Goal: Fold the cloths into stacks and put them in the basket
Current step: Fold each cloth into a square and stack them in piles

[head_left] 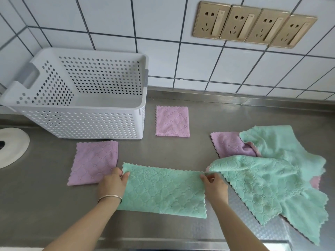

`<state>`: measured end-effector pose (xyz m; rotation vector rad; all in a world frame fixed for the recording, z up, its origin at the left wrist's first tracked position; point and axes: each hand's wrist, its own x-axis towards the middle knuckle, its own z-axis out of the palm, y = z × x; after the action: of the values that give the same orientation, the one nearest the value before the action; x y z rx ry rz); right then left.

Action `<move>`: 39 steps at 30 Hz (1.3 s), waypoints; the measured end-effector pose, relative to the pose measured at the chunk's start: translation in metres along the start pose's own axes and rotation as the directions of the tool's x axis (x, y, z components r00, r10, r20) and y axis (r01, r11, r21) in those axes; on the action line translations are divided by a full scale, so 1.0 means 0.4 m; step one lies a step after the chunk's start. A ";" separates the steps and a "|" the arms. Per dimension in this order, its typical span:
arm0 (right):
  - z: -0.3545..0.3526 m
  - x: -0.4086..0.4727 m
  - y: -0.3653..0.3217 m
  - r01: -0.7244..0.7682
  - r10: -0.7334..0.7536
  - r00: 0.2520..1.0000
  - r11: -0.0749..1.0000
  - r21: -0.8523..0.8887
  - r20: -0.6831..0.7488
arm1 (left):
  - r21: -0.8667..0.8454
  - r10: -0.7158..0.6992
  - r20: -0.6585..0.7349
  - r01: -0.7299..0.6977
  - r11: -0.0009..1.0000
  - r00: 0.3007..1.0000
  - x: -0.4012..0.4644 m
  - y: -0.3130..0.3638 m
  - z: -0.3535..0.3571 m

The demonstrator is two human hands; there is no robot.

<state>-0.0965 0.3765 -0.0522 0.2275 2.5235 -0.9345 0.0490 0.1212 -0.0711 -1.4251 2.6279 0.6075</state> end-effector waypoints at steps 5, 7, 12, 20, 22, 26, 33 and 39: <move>-0.015 -0.049 0.040 0.009 -0.007 0.999 0.999 0.047 -0.033 | -0.027 0.238 -0.207 -0.249 0.968 0.949 -0.058 -0.018 0.014; -0.004 -0.073 0.067 0.001 -0.001 1.000 1.000 0.000 -0.021 | 0.092 0.489 -0.183 -0.481 0.872 0.853 -0.083 -0.005 0.027; 0.031 -0.132 0.084 -0.025 0.031 0.998 0.994 -0.104 0.057 | 0.307 0.768 0.230 -0.793 0.525 0.598 -0.099 0.040 0.084; 0.016 -0.143 0.050 -0.091 0.137 0.958 0.979 -0.183 0.252 | 0.256 0.641 0.505 -0.810 0.528 0.578 -0.106 0.045 0.107; 0.014 -0.154 0.046 -0.044 0.076 0.977 0.986 -0.159 0.201 | 0.239 0.628 0.494 -0.788 0.567 0.601 -0.106 0.065 0.096; 0.030 -0.195 0.011 0.111 -0.097 0.989 0.985 -0.130 0.108 | 0.279 0.546 0.520 -0.735 0.618 0.657 -0.096 0.122 0.061; 0.082 -0.264 -0.071 0.475 -0.481 0.876 0.875 -0.097 -0.046 | -0.472 0.416 0.376 -0.214 0.855 0.828 -0.136 0.221 -0.050; 0.197 -0.272 -0.112 0.816 -0.832 0.554 0.531 -0.229 0.042 | -0.589 0.195 0.362 0.061 0.806 0.912 -0.099 0.158 -0.069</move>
<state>0.0143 0.2910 -0.0300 -1.1557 2.7543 -0.9167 0.0223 0.1724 -0.0164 -1.1278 2.2401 1.6528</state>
